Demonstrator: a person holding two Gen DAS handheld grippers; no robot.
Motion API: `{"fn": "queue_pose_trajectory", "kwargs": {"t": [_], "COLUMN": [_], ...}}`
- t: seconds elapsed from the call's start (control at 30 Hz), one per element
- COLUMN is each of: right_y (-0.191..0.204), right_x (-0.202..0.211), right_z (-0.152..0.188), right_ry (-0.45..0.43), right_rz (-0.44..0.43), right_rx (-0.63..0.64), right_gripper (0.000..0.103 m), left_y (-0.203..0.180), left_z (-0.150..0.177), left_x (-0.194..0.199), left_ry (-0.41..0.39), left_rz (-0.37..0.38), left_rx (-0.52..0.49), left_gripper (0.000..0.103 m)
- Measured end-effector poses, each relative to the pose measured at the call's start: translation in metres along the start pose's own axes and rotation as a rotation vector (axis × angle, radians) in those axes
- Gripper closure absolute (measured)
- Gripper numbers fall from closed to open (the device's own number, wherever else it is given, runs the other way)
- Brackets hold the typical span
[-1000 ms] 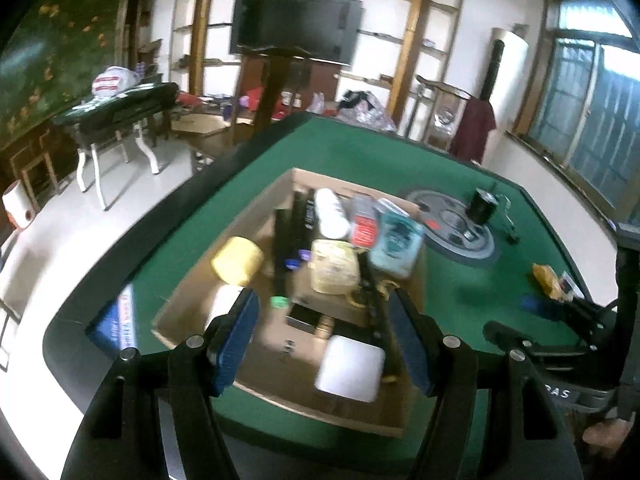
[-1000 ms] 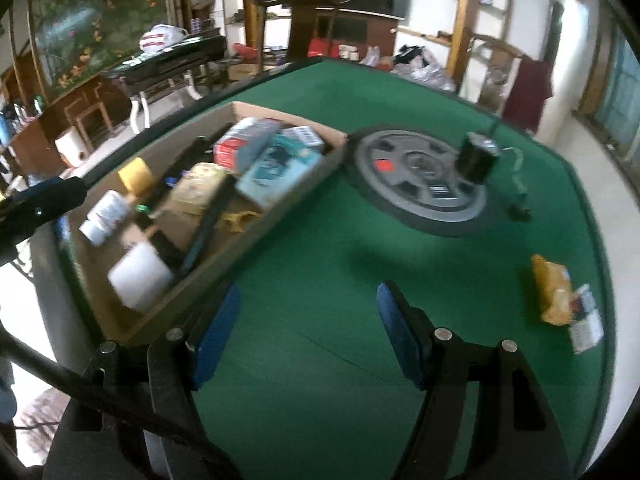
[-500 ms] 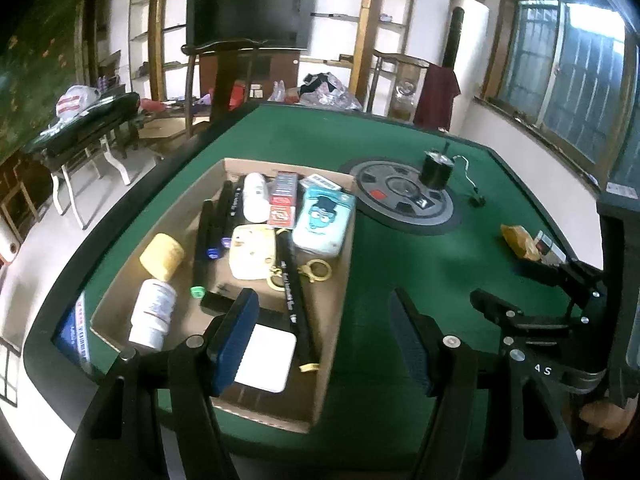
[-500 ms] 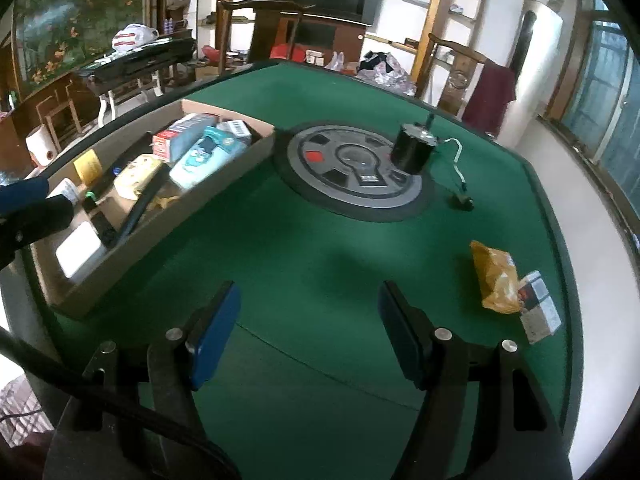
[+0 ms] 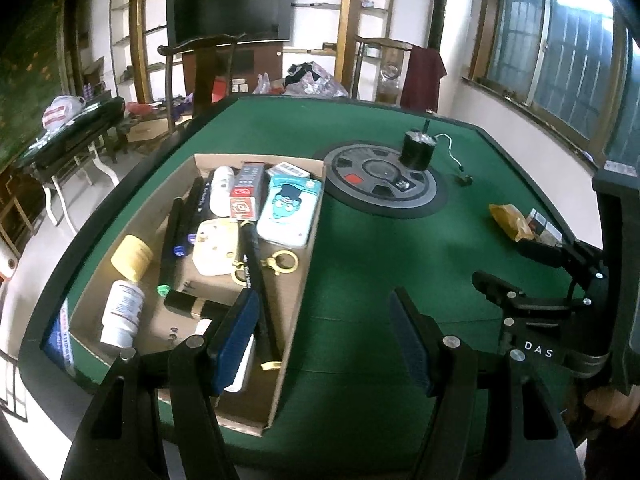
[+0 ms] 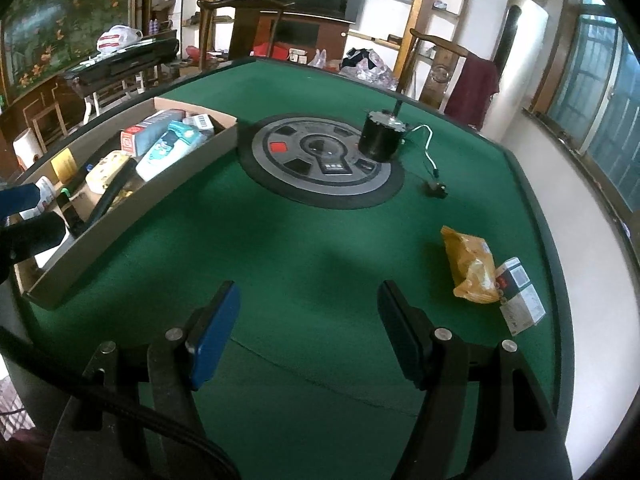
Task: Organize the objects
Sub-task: 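Grasp the yellow snack pouch with left tool while right tool grasps the barcode box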
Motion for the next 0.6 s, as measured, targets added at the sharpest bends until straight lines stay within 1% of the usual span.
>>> {"fn": "queue_pose_trajectory", "kwargs": {"t": [0.1,0.17,0.23,0.27,0.33,0.4,0.5,0.57,0.6], "right_y": [-0.009,-0.026,-0.063,-0.087,-0.151,-0.195,-0.238,-0.248,-0.249], "right_x": [-0.002,-0.005,-0.006,-0.008,-0.016,-0.028,-0.048,-0.059,-0.065], "right_z": [0.000,-0.005,-0.013,-0.015,-0.015,-0.011,-0.007,-0.009,-0.011], "right_ry": [0.003,0.017,0.018,0.018,0.023,0.038,0.072,0.092,0.095], "right_rz": [0.011,0.011,-0.020,-0.039,-0.076,-0.105,-0.151,-0.164,-0.184], "right_rx": [-0.004,-0.022,-0.108,-0.175,-0.352,-0.464,-0.552,-0.558,-0.553], "right_gripper": [0.033,0.033,0.033,0.033,0.033,0.033,0.033,0.033,0.033], "left_y": [-0.005,-0.007,-0.008,-0.008,-0.008,-0.007,-0.009,-0.011,-0.012], "left_z": [0.001,0.002,0.003,0.003,0.003,0.003,0.003,0.004,0.004], "left_x": [-0.004,-0.007,-0.009,-0.010,-0.009,-0.011,-0.017,-0.019,-0.019], "left_ry": [0.011,0.023,0.032,0.033,0.031,0.033,0.055,0.064,0.066], "left_rz": [0.006,0.013,0.020,0.021,0.028,0.033,0.046,0.053,0.056], "left_rx": [-0.006,-0.006,-0.005,-0.004,-0.002,0.000,0.004,0.004,0.002], "left_gripper": [0.042,0.042,0.042,0.042,0.042,0.042,0.042,0.042,0.042]}}
Point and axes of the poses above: each gripper's, at about its wrist camera, not at the fingertips, and x roughly against the way its jaws point, y to its left, z to its underside, the point moved 2 cm from there along -x, roughly the way its jaws point, and after that the axes turned 1 degree about x, right-handed, at the moved point
